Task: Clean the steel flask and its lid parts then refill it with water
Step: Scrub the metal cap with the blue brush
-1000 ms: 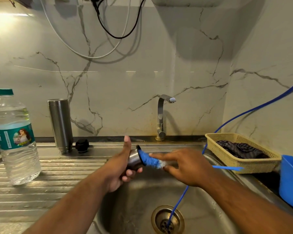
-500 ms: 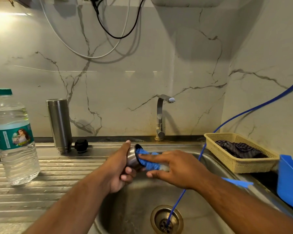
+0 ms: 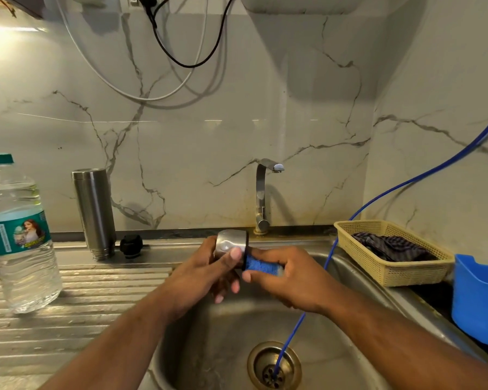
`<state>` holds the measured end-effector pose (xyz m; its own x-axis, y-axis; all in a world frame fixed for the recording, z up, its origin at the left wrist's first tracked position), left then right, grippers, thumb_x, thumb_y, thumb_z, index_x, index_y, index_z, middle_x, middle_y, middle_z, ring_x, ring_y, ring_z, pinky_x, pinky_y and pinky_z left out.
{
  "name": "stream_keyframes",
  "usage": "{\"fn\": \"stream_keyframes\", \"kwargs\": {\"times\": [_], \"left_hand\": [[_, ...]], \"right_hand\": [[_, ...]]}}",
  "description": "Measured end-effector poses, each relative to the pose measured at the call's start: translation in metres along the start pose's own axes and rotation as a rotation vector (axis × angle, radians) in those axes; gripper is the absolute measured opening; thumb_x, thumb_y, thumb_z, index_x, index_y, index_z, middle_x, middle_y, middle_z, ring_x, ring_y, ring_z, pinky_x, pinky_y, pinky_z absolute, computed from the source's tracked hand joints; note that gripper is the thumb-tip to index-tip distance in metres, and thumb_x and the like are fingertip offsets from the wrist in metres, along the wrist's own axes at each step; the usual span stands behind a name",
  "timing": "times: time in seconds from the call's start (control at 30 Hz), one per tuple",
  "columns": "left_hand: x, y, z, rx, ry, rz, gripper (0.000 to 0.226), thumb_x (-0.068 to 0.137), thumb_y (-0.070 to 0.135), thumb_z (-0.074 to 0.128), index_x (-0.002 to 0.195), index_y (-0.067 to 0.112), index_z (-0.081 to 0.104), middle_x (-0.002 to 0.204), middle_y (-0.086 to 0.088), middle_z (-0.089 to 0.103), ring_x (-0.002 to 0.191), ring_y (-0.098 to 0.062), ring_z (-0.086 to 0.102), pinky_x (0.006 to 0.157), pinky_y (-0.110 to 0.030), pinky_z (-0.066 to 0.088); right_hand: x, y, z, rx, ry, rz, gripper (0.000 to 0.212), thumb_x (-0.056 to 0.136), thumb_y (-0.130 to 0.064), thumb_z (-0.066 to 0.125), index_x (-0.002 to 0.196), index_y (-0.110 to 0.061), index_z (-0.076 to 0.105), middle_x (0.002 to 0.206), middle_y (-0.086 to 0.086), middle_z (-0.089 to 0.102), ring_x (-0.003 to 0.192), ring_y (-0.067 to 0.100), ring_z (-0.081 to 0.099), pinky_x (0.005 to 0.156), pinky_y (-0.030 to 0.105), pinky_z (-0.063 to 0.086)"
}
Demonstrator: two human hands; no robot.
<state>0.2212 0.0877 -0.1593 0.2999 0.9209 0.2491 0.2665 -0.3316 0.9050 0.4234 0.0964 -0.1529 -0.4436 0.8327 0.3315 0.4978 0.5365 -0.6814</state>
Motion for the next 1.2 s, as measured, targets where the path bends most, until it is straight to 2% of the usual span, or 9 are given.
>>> {"fn": "stream_keyframes", "kwargs": {"times": [0.17, 0.3, 0.37, 0.47, 0.6, 0.77, 0.93, 1.07, 1.2], "left_hand": [[-0.001, -0.009, 0.017, -0.158, 0.023, -0.363, 0.104, 0.077, 0.092, 0.014, 0.097, 0.008, 0.072, 0.072, -0.01, 0.066, 0.058, -0.015, 0.056, 0.055, -0.026, 0.045], [0.004, -0.007, 0.013, -0.08, 0.071, -0.185, 0.086, 0.072, 0.098, 0.035, 0.132, 0.039, 0.052, 0.115, -0.006, 0.071, 0.097, -0.017, 0.069, 0.081, -0.035, 0.06], [0.005, -0.003, 0.008, -0.092, 0.02, -0.072, 0.078, 0.075, 0.075, 0.069, 0.139, 0.051, 0.033, 0.126, -0.005, 0.063, 0.109, -0.021, 0.067, 0.088, -0.04, 0.06], [0.005, -0.001, 0.004, -0.025, 0.001, 0.075, 0.061, 0.089, 0.037, 0.073, 0.139, 0.042, 0.039, 0.129, -0.005, 0.059, 0.104, -0.016, 0.066, 0.083, -0.037, 0.06], [0.004, 0.003, 0.006, -0.394, 0.075, -0.08, 0.064, 0.087, 0.066, 0.063, 0.123, 0.013, 0.063, 0.094, -0.017, 0.067, 0.061, -0.015, 0.052, 0.052, -0.028, 0.047], [-0.002, 0.002, -0.001, -0.141, 0.015, -0.227, 0.094, 0.083, 0.088, 0.021, 0.105, 0.015, 0.075, 0.077, -0.009, 0.068, 0.058, -0.013, 0.052, 0.05, -0.022, 0.041], [0.002, 0.005, 0.002, -0.067, -0.034, 0.001, 0.08, 0.075, 0.059, 0.081, 0.139, 0.045, 0.035, 0.127, -0.007, 0.061, 0.105, -0.018, 0.066, 0.081, -0.031, 0.056], [0.003, 0.008, 0.002, -0.261, 0.058, 0.022, 0.045, 0.088, 0.042, 0.067, 0.13, 0.033, 0.052, 0.105, -0.016, 0.064, 0.069, -0.014, 0.059, 0.057, -0.029, 0.05], [0.0, 0.004, -0.002, -0.402, 0.081, -0.36, 0.069, 0.084, 0.072, 0.06, 0.115, 0.011, 0.069, 0.075, -0.012, 0.06, 0.044, -0.007, 0.033, 0.036, -0.016, 0.026]], "right_hand": [[0.006, -0.002, 0.001, -0.83, -0.003, -0.16, 0.059, 0.097, -0.068, 0.043, 0.152, -0.057, 0.023, 0.109, -0.009, 0.055, 0.091, 0.008, 0.047, 0.069, 0.026, 0.034], [0.007, 0.006, 0.005, -0.509, 0.078, -0.062, 0.051, 0.093, -0.066, 0.053, 0.142, -0.053, 0.047, 0.099, -0.016, 0.068, 0.081, 0.002, 0.057, 0.07, 0.022, 0.045], [0.009, 0.011, 0.006, -0.249, 0.115, -0.002, 0.044, 0.089, -0.063, 0.06, 0.131, -0.05, 0.06, 0.102, -0.021, 0.073, 0.084, -0.002, 0.064, 0.08, 0.026, 0.055], [0.009, 0.011, 0.006, -0.098, 0.101, 0.024, 0.041, 0.089, -0.056, 0.067, 0.129, -0.047, 0.064, 0.11, -0.022, 0.072, 0.097, -0.004, 0.064, 0.093, 0.032, 0.056], [0.008, 0.002, 0.001, -0.425, 0.076, -0.074, 0.056, 0.088, -0.07, 0.055, 0.141, -0.062, 0.038, 0.112, -0.015, 0.061, 0.095, 0.003, 0.054, 0.083, 0.027, 0.049], [0.005, -0.005, 0.007, -0.701, 0.024, -0.133, 0.064, 0.087, -0.077, 0.043, 0.145, -0.063, 0.022, 0.114, -0.011, 0.051, 0.094, 0.006, 0.045, 0.073, 0.023, 0.035], [0.007, 0.006, 0.005, -0.33, 0.144, -0.036, 0.047, 0.091, -0.063, 0.058, 0.136, -0.046, 0.059, 0.105, -0.015, 0.071, 0.09, 0.002, 0.061, 0.081, 0.025, 0.053], [0.007, 0.003, 0.002, -0.336, 0.138, -0.082, 0.054, 0.088, -0.068, 0.058, 0.14, -0.06, 0.044, 0.112, -0.015, 0.065, 0.096, 0.003, 0.057, 0.086, 0.03, 0.052], [0.005, -0.007, -0.005, -0.797, 0.109, -0.305, 0.055, 0.095, -0.056, 0.058, 0.144, -0.066, 0.033, 0.119, -0.011, 0.052, 0.094, 0.006, 0.051, 0.072, 0.021, 0.037]]}}
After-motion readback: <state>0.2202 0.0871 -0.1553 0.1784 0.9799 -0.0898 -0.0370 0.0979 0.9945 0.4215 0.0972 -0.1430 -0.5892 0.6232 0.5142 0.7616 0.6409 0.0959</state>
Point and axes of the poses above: each hand's wrist, its own x-axis towards the middle knuckle, its own z-axis out of the palm, y = z × x, the point moved 2 cm from there along x, towards the middle knuckle
